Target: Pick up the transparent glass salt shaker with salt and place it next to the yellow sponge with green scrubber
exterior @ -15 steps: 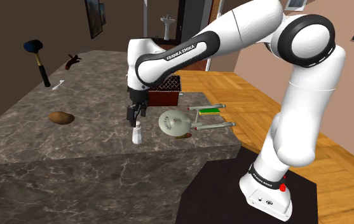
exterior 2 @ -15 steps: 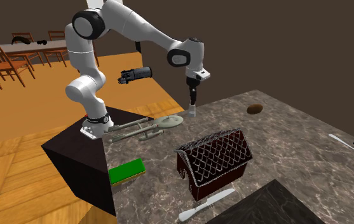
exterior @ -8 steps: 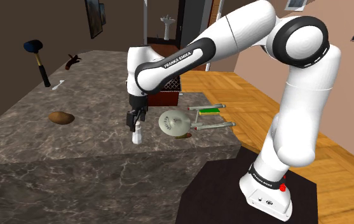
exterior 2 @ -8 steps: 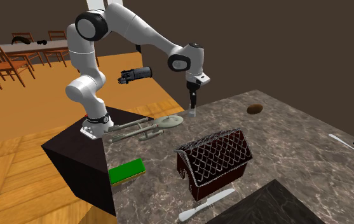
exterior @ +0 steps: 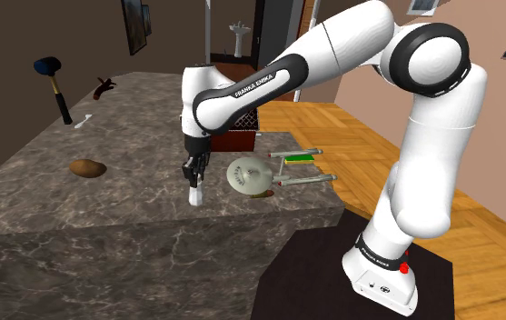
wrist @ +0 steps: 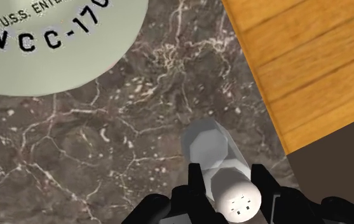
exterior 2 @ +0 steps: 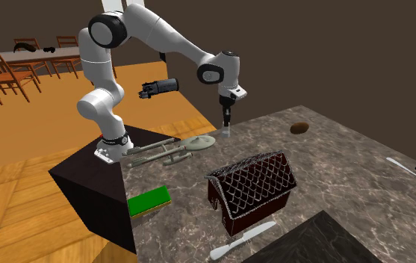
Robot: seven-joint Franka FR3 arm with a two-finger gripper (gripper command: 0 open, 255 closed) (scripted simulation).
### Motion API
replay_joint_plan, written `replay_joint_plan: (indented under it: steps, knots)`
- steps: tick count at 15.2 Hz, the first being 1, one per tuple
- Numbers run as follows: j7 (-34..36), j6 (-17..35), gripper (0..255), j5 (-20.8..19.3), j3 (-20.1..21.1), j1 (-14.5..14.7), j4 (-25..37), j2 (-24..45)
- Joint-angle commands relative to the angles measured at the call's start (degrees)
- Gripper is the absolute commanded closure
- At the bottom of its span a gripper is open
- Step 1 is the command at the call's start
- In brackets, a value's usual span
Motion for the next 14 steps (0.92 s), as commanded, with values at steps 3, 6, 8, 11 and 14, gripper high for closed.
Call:
replay_joint_plan:
  steps: [3,6,8,11,14]
  knots:
    - [0.00,0.00,255,0.00,-0.01,0.00,-0.01,0.02]
    - [-0.01,0.02,255,0.00,-0.01,-0.01,-0.02,0.03]
    - [0.01,-0.69,255,0.04,0.00,-0.02,0.32,-0.36]
    - [0.03,-2.80,255,0.18,0.03,-0.08,1.37,-1.42]
    - [0.06,-4.92,255,0.29,0.04,-0.13,2.54,-2.40]
